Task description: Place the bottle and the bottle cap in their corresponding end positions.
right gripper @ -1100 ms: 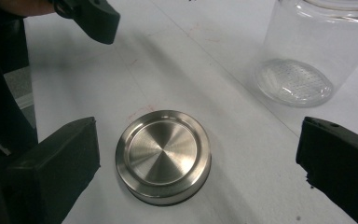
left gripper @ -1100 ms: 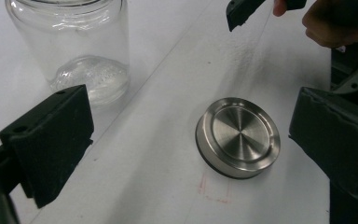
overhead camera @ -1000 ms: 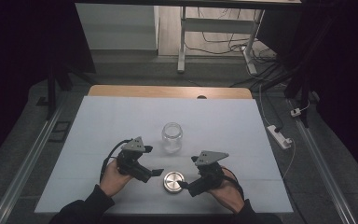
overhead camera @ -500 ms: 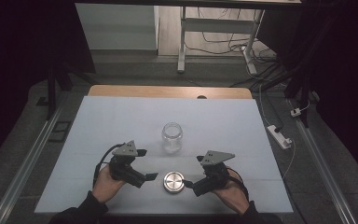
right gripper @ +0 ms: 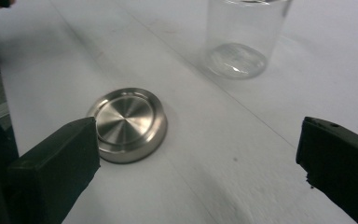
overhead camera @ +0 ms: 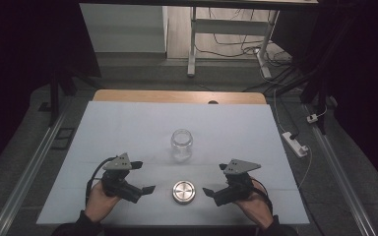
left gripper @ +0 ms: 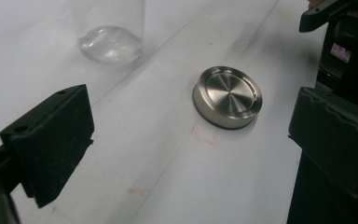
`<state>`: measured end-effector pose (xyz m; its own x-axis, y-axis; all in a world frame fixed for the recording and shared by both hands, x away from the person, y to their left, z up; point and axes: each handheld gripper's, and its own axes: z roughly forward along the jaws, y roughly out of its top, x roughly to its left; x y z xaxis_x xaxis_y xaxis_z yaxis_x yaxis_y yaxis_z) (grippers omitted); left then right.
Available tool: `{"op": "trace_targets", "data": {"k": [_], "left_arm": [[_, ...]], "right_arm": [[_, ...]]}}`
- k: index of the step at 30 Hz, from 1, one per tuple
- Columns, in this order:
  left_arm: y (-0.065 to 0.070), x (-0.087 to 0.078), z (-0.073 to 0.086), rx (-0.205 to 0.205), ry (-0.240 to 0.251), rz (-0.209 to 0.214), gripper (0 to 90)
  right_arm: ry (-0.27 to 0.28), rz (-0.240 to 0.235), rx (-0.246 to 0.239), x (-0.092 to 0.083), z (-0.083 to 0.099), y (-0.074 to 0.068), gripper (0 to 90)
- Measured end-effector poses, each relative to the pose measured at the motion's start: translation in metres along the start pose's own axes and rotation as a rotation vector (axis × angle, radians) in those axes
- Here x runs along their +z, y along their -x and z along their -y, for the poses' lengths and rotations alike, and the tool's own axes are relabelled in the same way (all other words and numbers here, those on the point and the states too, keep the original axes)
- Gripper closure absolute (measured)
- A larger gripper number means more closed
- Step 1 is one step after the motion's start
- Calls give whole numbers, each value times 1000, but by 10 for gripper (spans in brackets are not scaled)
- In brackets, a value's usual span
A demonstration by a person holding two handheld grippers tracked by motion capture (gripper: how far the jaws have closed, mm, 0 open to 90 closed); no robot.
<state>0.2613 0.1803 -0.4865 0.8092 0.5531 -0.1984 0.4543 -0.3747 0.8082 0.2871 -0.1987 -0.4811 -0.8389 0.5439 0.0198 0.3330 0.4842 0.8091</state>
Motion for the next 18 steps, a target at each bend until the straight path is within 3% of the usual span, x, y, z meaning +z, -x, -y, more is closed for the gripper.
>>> {"op": "trace_targets", "data": {"k": [18], "left_arm": [[-2,-39,36,-80,16,-102,9]], "right_arm": [[3,119,74,-36,28,20,0]]}}
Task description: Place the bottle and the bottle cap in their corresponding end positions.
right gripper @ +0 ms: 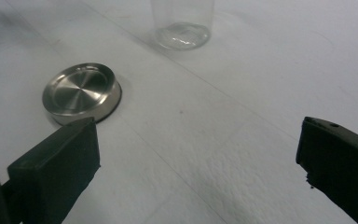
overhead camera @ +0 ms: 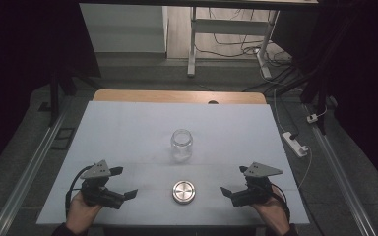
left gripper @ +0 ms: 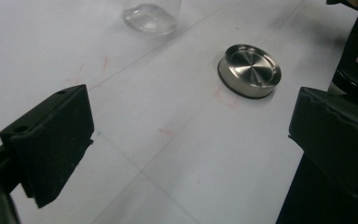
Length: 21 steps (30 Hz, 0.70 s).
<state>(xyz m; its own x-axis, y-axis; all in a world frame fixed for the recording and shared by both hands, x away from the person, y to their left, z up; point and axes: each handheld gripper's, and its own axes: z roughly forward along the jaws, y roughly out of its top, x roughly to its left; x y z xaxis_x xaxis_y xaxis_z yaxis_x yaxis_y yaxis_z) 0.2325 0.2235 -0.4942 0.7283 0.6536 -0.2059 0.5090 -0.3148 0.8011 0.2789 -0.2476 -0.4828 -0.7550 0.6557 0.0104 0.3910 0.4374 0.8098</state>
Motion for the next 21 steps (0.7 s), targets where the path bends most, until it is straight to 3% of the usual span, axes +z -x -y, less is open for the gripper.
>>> {"op": "trace_targets", "data": {"k": [13,21], "left_arm": [[-9,-22,33,-71,-16,-73,4],[-11,-34,48,-102,-29,-126,3]], "right_arm": [[-10,82,54,-23,21,10,0],[-39,104,95,-34,37,12,0]]}}
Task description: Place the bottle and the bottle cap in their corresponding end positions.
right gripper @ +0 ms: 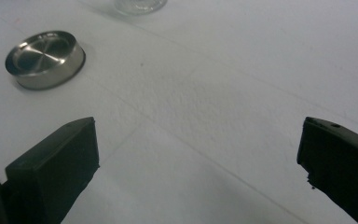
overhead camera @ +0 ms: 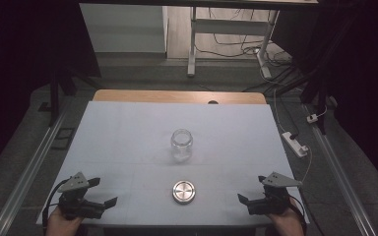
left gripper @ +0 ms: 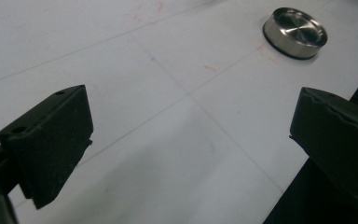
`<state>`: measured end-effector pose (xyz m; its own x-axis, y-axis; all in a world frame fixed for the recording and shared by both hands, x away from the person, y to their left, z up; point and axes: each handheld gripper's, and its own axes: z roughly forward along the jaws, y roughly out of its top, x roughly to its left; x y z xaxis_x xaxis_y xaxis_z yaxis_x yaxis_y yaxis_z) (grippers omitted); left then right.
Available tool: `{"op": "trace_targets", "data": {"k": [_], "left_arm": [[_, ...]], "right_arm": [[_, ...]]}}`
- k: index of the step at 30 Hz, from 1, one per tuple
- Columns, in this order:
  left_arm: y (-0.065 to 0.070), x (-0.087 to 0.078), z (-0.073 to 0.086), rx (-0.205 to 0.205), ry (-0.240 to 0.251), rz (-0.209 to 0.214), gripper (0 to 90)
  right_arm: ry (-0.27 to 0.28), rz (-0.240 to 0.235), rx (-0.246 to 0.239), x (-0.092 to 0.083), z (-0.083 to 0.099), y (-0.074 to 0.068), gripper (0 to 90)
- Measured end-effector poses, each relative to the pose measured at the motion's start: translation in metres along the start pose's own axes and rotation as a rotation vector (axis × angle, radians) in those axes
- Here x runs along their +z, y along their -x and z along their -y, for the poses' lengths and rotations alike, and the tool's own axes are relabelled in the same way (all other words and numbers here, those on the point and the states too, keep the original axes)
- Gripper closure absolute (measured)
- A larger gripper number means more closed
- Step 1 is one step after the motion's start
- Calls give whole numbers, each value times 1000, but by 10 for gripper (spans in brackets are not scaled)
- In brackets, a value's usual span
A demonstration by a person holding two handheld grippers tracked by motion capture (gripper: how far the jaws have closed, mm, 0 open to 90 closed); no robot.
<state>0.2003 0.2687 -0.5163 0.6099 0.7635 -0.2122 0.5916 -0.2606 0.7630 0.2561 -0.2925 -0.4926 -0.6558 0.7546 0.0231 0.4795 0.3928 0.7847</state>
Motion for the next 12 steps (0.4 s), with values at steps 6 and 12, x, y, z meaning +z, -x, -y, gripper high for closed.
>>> {"op": "trace_targets", "data": {"k": [6,12], "left_arm": [[-3,-6,10,-24,-25,-43,3],[-5,-8,12,-48,-25,-48,5]], "right_arm": [[-31,19,26,-5,10,3,0],[-37,29,26,-7,11,3,0]]}}
